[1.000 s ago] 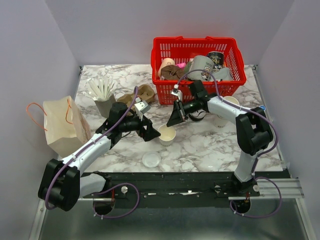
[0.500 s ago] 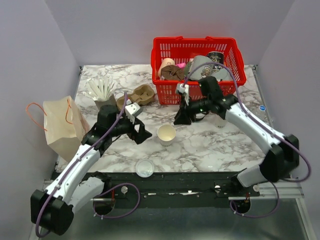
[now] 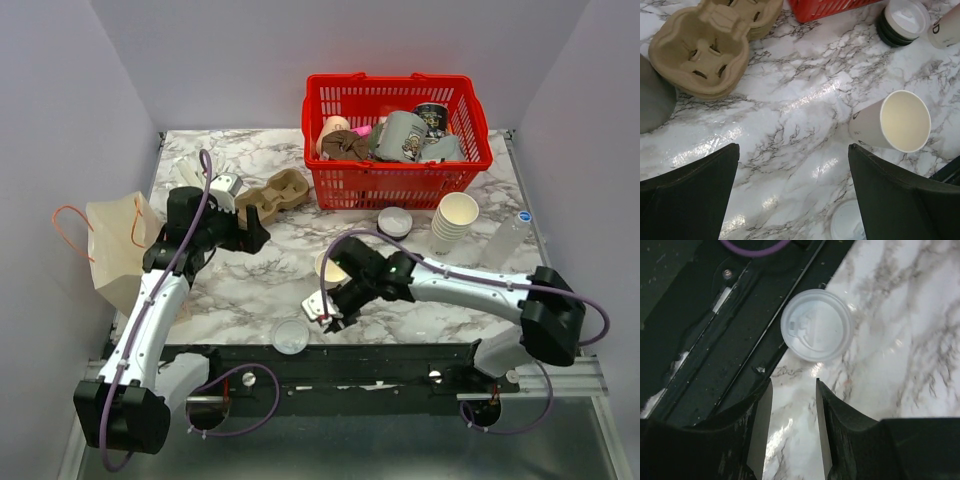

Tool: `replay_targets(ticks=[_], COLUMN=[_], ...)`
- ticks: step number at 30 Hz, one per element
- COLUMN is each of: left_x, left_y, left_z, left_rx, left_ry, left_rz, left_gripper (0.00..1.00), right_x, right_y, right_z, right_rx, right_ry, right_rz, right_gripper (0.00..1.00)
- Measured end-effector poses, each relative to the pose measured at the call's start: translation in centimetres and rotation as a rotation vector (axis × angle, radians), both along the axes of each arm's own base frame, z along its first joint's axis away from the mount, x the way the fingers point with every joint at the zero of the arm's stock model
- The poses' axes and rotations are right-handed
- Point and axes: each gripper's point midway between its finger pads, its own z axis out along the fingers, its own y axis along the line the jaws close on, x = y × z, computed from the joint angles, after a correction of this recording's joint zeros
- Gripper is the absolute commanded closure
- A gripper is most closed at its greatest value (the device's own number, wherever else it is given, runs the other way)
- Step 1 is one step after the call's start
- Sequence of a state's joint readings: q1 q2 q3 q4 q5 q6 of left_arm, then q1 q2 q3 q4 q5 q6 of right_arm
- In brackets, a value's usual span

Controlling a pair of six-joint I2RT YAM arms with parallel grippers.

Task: Pack the takeout coffee

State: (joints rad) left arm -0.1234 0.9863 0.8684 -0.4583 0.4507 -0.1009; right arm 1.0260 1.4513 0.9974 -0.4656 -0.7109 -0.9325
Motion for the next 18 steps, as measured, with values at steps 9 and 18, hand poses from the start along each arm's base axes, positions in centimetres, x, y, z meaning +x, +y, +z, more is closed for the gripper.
replay_targets(ticks=[9, 18], left_x=[0.2, -1.0], left_y=[1.4, 1.7], left_z=[0.9, 2.8], left_rx=[-0.029, -0.044], left_ry=[-0.009, -0.067], left_rz=[0.084, 0.098], left_gripper=[0.03, 0.04], right_x=[-1.7, -1.7], right_y=[3.5, 4.4], right_z=[-5.8, -7.7], right_rx=[-0.063, -0.078], right_ry=[-0.137, -0.25], right_rz=[0.252, 0.351], right_gripper=[0.55, 0.55])
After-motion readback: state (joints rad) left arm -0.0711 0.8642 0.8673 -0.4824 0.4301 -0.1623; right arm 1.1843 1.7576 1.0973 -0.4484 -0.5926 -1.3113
